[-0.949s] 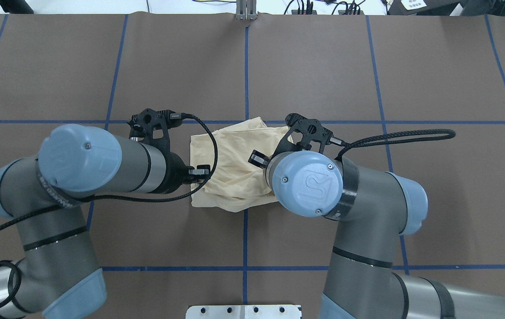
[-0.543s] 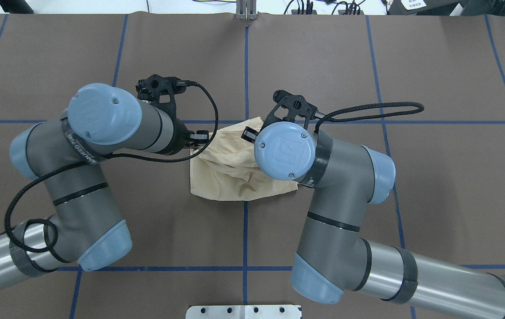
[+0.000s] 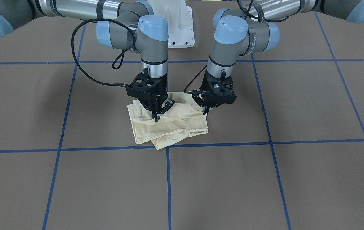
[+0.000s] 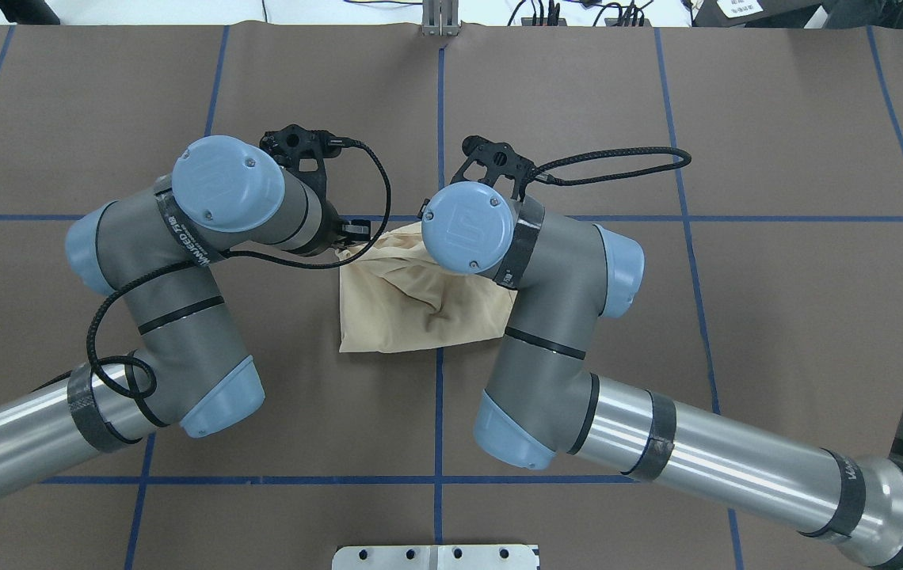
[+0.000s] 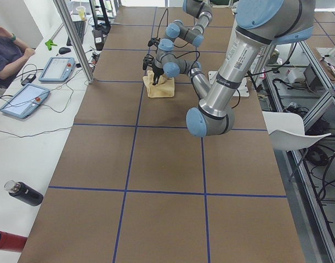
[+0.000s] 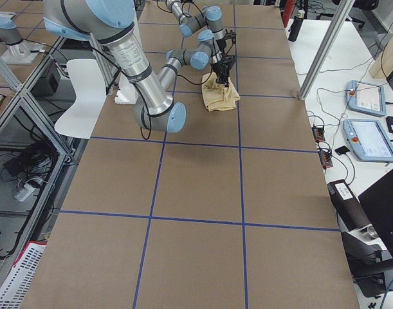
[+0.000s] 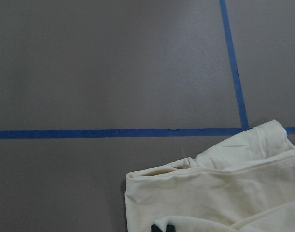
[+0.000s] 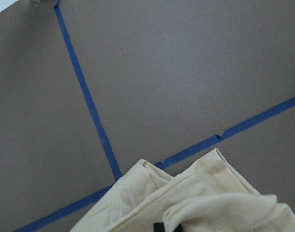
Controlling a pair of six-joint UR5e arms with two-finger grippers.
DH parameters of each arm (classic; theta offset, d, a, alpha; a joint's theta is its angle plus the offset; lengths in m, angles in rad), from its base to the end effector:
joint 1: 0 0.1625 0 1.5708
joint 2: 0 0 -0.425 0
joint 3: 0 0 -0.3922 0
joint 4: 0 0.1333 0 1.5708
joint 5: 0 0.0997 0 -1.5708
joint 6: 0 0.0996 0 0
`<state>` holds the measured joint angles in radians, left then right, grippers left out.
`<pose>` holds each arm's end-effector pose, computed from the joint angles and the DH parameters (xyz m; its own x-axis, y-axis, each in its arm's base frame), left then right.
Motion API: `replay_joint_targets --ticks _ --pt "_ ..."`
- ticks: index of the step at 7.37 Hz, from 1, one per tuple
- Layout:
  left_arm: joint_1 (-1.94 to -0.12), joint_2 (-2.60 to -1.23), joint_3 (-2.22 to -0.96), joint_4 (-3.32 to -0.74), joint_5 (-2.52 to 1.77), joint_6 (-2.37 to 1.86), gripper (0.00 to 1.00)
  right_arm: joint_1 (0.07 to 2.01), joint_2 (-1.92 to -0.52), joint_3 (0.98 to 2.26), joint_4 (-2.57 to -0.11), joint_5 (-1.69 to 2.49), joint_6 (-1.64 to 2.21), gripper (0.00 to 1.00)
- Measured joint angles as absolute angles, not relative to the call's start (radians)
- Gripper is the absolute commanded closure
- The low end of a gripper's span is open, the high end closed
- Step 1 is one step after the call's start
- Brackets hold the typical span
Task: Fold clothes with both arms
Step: 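Lift the near edge with both grippers and fold it away from the robot, then release the shirt and raise both grippers away from it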
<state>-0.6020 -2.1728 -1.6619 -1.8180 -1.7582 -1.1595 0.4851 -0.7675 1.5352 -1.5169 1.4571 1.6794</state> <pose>0.4956 -0.4798 0.2394 0.6182 0.0518 -0.7843 0.2020 0.9538 0.2223 -0.5769 -0.4676 0.1796 0.5408 0.4068 0.7363 -0.5989 0.8008 -0.0025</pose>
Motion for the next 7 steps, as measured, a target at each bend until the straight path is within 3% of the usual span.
replay_joint_targets --ticks 1,3,7 --pt "-0.607 -2.173 -1.614 -1.876 -1.758 -1.149 0.01 0.501 -0.763 1.521 -1.512 1.479 1.661 0.0" --pt "-0.633 -2.172 -1.567 -1.952 -1.762 -1.081 0.0 0.543 -0.758 1.513 -1.51 1.538 1.557 0.0" --pt "-0.778 -2.112 -1.594 -1.967 -1.917 -0.753 0.0 0.537 -0.716 1.525 -1.521 1.64 1.524 0.02"
